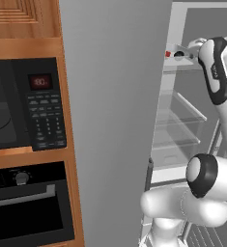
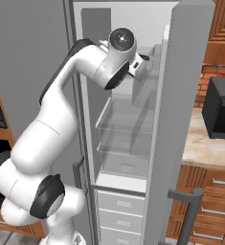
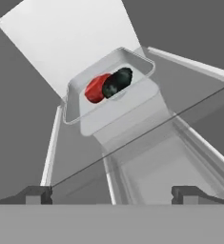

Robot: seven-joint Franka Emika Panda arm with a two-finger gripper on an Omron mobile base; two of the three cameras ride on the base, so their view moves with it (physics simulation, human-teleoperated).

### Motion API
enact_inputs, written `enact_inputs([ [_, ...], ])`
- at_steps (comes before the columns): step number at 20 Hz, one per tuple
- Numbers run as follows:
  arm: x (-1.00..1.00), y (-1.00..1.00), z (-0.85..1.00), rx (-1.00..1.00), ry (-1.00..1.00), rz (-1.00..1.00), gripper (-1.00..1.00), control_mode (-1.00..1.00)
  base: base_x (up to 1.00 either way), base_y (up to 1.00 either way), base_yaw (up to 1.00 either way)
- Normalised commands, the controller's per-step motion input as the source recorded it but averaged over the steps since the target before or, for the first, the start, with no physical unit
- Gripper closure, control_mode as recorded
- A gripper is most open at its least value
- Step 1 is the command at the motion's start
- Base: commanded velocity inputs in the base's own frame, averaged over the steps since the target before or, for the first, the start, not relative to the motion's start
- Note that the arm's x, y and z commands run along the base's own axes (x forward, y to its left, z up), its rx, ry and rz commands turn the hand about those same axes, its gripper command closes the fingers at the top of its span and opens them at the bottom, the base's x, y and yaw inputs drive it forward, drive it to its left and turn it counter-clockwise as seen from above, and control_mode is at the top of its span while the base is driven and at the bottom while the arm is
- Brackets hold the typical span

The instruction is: Place the tupperware containing the steak and eggplant meal in the microwave. Close the microwave door and press the start button to reheat the meal.

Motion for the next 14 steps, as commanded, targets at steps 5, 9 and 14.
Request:
enact_inputs([
  [5,0.49,-0.21,-0.15,0.01,0.06,0.0,-1.0,-1.0,0.0,0.0,0.0],
  [9,0.46,-0.21,-0.13,0.02,0.0,0.0,-1.0,-1.0,0.0,0.0,0.0],
  [14,0.47,-0.1,-0.15,0.03,0.0,0.0,-1.0,-1.0,0.0,0.0,0.0],
])
